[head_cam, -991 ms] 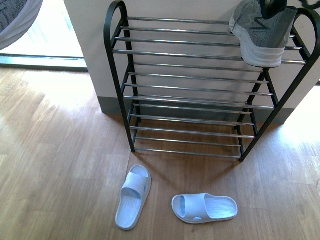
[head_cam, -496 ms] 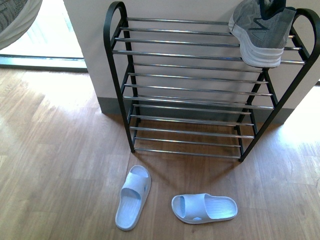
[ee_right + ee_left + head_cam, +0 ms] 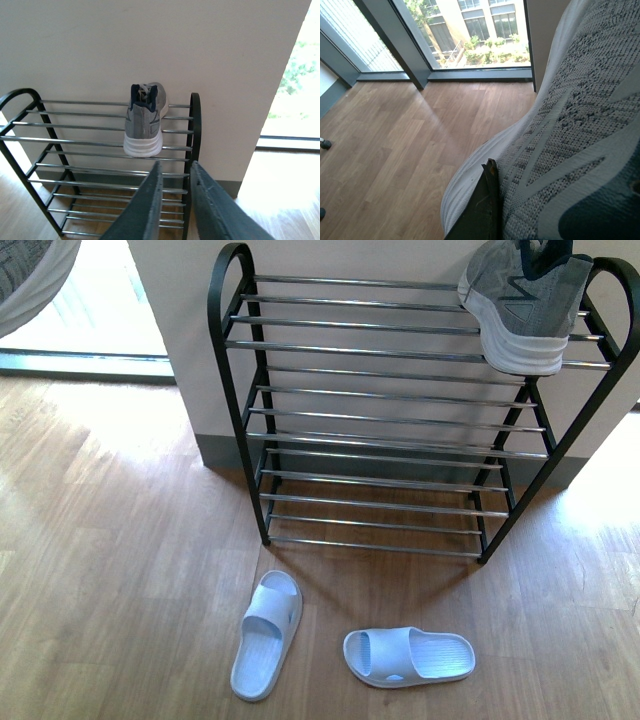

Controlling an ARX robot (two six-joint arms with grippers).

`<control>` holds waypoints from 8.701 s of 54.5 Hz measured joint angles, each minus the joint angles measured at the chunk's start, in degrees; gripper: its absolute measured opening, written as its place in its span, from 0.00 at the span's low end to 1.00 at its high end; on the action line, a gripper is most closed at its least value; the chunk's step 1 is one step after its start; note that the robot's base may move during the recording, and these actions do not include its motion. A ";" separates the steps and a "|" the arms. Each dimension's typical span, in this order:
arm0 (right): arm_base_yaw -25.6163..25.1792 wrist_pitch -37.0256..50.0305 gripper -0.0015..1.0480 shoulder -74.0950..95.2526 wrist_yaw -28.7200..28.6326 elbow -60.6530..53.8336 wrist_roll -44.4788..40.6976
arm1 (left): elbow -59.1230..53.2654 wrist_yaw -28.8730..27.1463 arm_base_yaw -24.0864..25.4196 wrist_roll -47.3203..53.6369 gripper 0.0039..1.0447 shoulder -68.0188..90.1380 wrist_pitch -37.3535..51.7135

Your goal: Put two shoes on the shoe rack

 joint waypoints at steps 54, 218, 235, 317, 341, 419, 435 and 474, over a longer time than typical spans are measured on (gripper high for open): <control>0.13 -17.29 0.02 -24.57 0.13 -5.68 -0.26 | 0.00 0.24 -0.02 0.00 0.01 0.00 0.00; 0.20 -35.04 0.91 -42.01 0.28 -5.66 -0.26 | 41.75 25.22 -0.33 -48.04 0.01 62.01 3.26; 0.20 -35.04 0.91 -42.01 0.28 -5.66 -0.26 | 71.52 34.42 -2.47 -52.65 0.01 84.67 -11.28; 0.20 -35.04 0.91 -42.01 0.28 -5.66 -0.26 | 67.69 19.34 -4.11 -31.41 0.91 67.87 -13.07; 0.20 -35.04 0.91 -42.01 0.28 -5.66 -0.26 | 23.65 -2.78 -2.38 -23.47 0.91 24.48 -1.40; 0.20 -35.04 0.91 -42.01 0.17 -5.66 -0.26 | -15.98 36.68 22.08 -3.04 0.01 -21.84 12.66; 0.20 -35.04 0.91 -42.01 0.15 -5.66 -0.28 | -17.68 36.68 22.12 -3.04 0.01 -27.23 9.68; 0.20 -35.06 0.91 -42.01 0.15 -5.66 -0.28 | -18.71 36.65 22.18 -2.93 0.01 -43.74 -6.45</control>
